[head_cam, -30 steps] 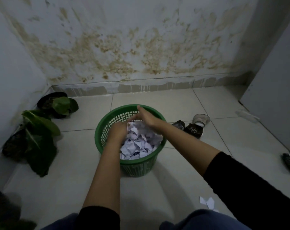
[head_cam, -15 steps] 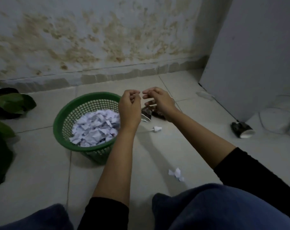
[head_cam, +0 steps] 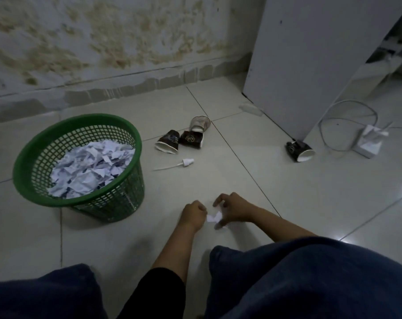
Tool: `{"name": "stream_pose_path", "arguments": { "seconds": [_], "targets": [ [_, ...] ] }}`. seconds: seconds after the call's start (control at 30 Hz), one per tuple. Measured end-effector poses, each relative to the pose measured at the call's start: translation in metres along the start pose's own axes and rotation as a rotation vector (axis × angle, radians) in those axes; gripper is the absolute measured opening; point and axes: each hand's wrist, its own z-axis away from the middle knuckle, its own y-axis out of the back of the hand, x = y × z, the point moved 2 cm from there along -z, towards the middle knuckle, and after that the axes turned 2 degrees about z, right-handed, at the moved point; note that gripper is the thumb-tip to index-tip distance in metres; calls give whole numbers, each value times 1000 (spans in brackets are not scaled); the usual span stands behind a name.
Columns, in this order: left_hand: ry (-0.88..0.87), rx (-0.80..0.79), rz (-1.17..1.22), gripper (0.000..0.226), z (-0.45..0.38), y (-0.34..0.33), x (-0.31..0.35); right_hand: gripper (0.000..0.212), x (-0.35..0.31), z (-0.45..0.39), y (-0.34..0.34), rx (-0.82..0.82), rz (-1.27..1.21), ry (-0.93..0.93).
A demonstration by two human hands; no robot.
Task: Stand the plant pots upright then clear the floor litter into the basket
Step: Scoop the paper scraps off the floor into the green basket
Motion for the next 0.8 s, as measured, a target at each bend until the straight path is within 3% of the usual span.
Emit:
{"name": "stream_pose_path", "arguments": {
  "seconds": [0.1, 0.27, 0.47, 0.57, 0.7, 0.8],
  "targets": [
    [-102, -50, -17, 31, 5, -9, -5, 76, 9, 3, -6, 15, -37, 60],
    [-154, 59, -126, 22, 5, -16, -7, 42, 14, 4, -13, 109, 47, 138],
    [-54, 30, -167, 20, -2, -17, 2, 21, 19, 3, -17, 41, -49, 157],
    [-58, 10, -151, 15, 1, -13, 2, 22, 22, 3, -11, 56, -197, 140],
    [-121, 164, 88, 26, -1, 23, 19, 24, 0, 1, 38, 289, -312, 145],
    [-263, 316, 223, 25, 4, 76, 66, 25, -40, -2, 95, 492, -452, 193]
  ]
}}
